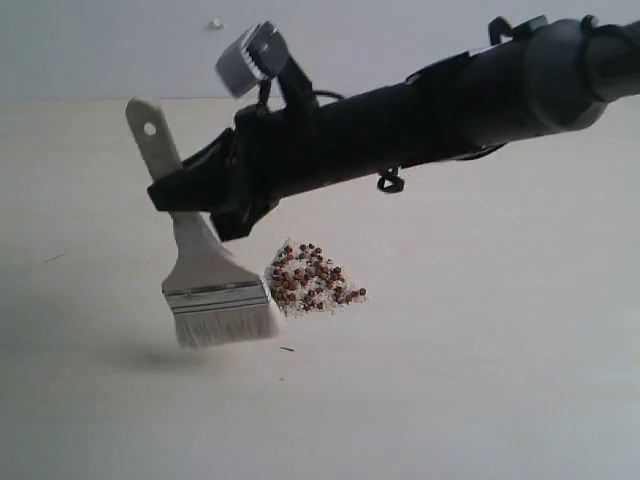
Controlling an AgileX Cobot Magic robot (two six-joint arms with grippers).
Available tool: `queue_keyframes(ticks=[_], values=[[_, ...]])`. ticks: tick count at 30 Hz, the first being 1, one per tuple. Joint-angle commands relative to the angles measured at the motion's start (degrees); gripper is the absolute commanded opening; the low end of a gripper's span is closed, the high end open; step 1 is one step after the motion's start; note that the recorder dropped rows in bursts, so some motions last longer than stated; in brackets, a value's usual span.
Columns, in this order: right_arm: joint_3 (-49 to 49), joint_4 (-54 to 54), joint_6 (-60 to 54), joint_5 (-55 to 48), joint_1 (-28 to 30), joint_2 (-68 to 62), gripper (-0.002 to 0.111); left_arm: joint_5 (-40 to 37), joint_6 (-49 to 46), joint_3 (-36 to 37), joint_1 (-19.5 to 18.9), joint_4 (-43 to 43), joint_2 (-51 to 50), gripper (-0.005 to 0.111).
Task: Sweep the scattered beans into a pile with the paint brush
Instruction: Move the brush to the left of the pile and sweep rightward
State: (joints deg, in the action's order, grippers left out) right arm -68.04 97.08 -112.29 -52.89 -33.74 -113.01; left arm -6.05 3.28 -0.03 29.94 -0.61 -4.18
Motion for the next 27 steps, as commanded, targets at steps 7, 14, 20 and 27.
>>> queue_keyframes(ticks=[7, 14, 20, 27], values=[[0.7, 2.9, -3.1, 18.0, -8.3, 0.2, 0.0, 0.1, 0.1, 0.0, -0.1, -0.5, 0.2, 0.0], [-1.3, 2.9, 6.1, 25.4, -8.9, 2.4, 0.0, 0.1, 0.1, 0.0, -0.1, -0.5, 0.2, 0.0], [-2.2, 2.9, 16.7, 34.5, -11.2, 4.3, 0.0, 0.1, 0.1, 0.0, -0.1, -0.5, 0.2, 0.0], [-8.1, 2.9, 24.1, 69.4, -20.1, 6.7, 0.0, 0.1, 0.1, 0.0, -0.1, -0.5, 0.2, 0.0]])
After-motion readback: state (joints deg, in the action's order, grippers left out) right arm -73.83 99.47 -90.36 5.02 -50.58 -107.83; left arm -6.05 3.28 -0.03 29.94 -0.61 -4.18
